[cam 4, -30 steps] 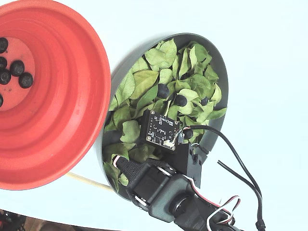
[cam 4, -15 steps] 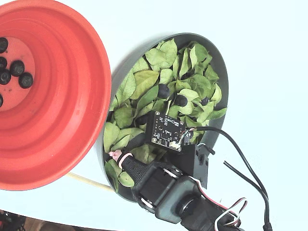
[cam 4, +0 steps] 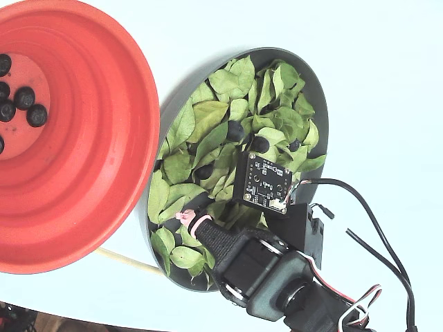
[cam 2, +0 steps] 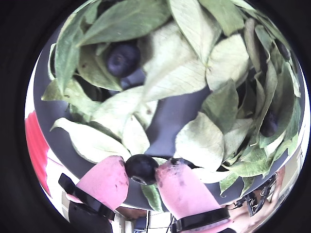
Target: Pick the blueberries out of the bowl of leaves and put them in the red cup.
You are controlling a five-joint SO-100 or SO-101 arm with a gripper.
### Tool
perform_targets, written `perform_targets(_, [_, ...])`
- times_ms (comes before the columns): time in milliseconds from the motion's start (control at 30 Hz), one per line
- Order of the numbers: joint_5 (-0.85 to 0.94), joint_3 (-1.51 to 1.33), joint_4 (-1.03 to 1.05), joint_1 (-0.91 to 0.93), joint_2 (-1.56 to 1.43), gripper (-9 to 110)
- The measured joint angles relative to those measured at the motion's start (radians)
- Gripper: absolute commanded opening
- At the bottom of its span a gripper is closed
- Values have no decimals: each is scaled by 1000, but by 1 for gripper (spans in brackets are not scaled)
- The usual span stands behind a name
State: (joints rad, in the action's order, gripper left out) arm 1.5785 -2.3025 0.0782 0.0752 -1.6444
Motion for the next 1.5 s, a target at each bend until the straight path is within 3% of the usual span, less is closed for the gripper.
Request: perform_targets(1500, [-77,-14,374,-267,-459,10])
